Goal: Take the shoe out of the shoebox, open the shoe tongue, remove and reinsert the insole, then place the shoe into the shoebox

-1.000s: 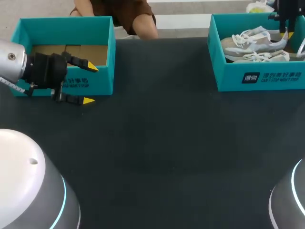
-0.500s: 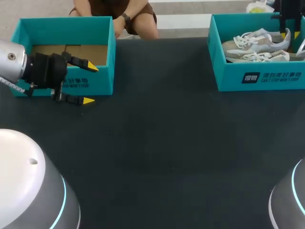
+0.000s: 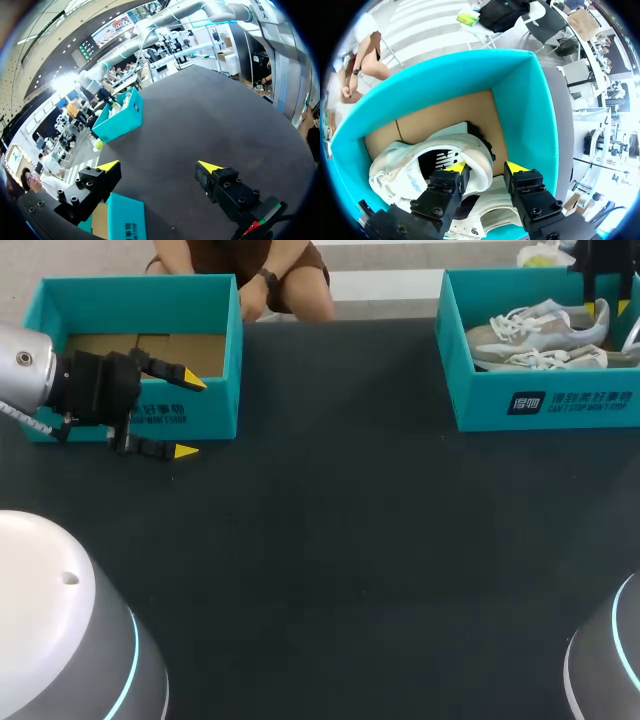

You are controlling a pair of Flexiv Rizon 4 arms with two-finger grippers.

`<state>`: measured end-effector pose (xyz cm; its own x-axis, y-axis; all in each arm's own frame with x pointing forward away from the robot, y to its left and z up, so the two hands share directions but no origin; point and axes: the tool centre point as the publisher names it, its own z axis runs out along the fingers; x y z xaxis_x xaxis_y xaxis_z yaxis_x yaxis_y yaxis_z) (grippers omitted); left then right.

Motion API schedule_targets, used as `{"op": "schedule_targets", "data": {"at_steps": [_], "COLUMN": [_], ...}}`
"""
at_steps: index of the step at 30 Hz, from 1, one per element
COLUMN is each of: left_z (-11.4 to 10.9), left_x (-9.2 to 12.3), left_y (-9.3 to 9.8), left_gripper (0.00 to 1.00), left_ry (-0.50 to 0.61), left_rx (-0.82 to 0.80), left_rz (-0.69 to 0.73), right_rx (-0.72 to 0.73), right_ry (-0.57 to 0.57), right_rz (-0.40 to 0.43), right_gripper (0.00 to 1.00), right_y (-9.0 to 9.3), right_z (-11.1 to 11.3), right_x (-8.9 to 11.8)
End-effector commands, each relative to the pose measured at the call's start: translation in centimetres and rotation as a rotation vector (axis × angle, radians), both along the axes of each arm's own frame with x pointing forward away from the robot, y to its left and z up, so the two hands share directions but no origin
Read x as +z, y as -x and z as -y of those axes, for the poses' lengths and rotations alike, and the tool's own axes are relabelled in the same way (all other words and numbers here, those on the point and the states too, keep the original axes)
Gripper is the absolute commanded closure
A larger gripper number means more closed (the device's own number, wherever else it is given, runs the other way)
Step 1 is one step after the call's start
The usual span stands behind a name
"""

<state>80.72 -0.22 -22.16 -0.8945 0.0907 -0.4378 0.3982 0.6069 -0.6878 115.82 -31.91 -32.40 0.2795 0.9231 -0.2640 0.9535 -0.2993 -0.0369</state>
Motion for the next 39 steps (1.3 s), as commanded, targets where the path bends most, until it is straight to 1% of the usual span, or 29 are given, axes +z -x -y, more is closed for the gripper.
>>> {"op": "schedule_targets", "data": {"at_steps": [1, 3, 4, 5, 6, 7, 20, 28, 33, 34, 35, 36, 37, 38, 39], "left_z": [0.0, 0.0, 0.0, 0.0, 0.0, 0.0, 0.0, 0.0, 0.0, 0.0, 0.0, 0.0, 0.0, 0.0, 0.0], "left_x": [0.0, 0.0, 0.0, 0.0, 0.0, 0.0, 0.0, 0.0, 0.0, 0.0, 0.0, 0.0, 0.0, 0.0, 0.0], "left_y": [0.1, 0.1, 0.1, 0.1, 0.1, 0.1, 0.1, 0.1, 0.1, 0.1, 0.1, 0.1, 0.1, 0.1, 0.1], "left_gripper": [0.00, 0.00, 0.00, 0.00, 0.00, 0.00, 0.00, 0.00, 0.00, 0.00, 0.00, 0.00, 0.00, 0.00, 0.00], "left_ry": [-0.002, -0.002, -0.002, -0.002, -0.002, -0.002, -0.002, -0.002, -0.002, -0.002, -0.002, -0.002, -0.002, -0.002, -0.002], "left_rx": [0.000, 0.000, 0.000, 0.000, 0.000, 0.000, 0.000, 0.000, 0.000, 0.000, 0.000, 0.000, 0.000, 0.000, 0.000], "left_rz": [0.001, 0.001, 0.001, 0.001, 0.001, 0.001, 0.001, 0.001, 0.001, 0.001, 0.001, 0.001, 0.001, 0.001, 0.001], "right_rx": [0.005, 0.005, 0.006, 0.007, 0.012, 0.011, -0.013, -0.037, -0.068, -0.069, -0.067, -0.067, -0.066, -0.063, -0.062], "right_ry": [-0.005, -0.009, -0.010, -0.011, -0.009, -0.007, 0.028, 0.032, 0.037, 0.038, 0.037, 0.036, 0.036, 0.028, 0.022], "right_rz": [0.010, 0.009, 0.009, 0.009, 0.005, 0.002, 0.000, -0.005, -0.006, -0.004, 0.002, 0.005, 0.008, 0.023, 0.032], "right_gripper": [0.60, 0.65, 0.73, 0.77, 0.86, 1.00, 1.00, 1.00, 1.00, 0.95, 0.67, 0.56, 0.13, 0.00, 0.00], "right_y": [0.6, 0.4, 0.3, 0.2, 0.1, -0.1, -0.5, -1.0, -0.8, -0.8, -0.8, -0.8, -0.7, -0.6, -0.6], "right_z": [-0.3, -0.4, -0.3, -0.3, -0.3, -0.2, 1.5, 1.7, 1.6, 1.6, 1.6, 1.6, 1.5, 1.5, 1.4], "right_x": [-0.3, -0.4, -0.5, -0.6, -0.6, -0.7, -0.4, -0.4, -0.9, -0.8, -0.7, -0.6, -0.3, -0.2, 0.0]}}
